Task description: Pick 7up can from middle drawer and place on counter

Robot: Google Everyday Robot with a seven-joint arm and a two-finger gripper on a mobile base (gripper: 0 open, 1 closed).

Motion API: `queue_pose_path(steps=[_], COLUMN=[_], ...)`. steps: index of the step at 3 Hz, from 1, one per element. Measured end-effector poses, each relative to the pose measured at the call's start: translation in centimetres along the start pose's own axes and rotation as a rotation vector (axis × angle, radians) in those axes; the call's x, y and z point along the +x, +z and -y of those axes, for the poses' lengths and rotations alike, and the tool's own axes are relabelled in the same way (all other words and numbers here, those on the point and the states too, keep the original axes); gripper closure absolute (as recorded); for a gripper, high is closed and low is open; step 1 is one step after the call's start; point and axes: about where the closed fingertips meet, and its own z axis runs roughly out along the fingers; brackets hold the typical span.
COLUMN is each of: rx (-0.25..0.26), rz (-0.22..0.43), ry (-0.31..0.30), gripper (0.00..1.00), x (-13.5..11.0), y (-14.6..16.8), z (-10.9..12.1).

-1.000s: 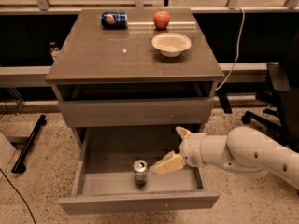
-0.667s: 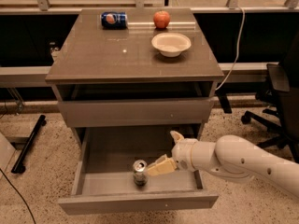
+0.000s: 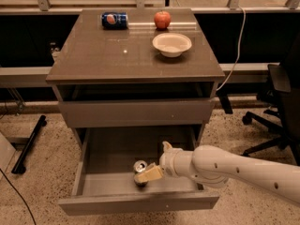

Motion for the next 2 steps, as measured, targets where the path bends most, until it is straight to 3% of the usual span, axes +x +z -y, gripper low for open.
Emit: queue_pose_path(steps=[2], rx=[-0.001], rz=[-0.031], ry=[0.079], gripper=[0.0], x=[3.2], y=[6.6], z=[1.2])
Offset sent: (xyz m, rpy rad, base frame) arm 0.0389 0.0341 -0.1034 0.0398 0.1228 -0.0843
